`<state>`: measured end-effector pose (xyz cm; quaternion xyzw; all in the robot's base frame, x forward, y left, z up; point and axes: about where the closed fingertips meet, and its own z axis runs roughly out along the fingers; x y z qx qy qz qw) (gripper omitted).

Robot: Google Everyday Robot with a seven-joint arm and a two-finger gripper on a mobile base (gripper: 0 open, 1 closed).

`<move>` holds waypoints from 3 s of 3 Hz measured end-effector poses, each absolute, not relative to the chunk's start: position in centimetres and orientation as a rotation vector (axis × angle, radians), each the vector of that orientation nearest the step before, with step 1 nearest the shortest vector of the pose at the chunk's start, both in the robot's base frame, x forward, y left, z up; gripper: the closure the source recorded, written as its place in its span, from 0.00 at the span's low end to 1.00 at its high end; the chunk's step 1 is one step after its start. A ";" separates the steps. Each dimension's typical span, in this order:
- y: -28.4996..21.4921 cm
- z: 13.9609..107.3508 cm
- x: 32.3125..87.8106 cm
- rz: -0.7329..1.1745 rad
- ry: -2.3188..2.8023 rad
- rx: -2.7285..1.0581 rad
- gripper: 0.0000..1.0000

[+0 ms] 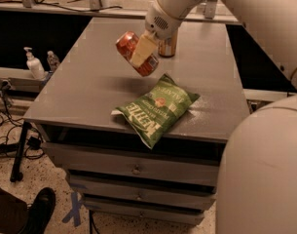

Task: Knock coke can over

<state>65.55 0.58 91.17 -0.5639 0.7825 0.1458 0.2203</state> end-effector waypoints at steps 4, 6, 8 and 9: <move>4.6 85.3 64.4 0.394 2.195 -1.827 0.36; 5.1 85.2 64.1 0.400 2.185 -1.825 0.00; 4.9 85.5 64.0 0.408 2.182 -1.788 0.00; 3.9 86.0 63.6 0.413 2.192 -1.725 0.00</move>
Offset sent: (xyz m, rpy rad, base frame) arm -0.0138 0.0319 -0.0628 -0.1769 0.1240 0.1648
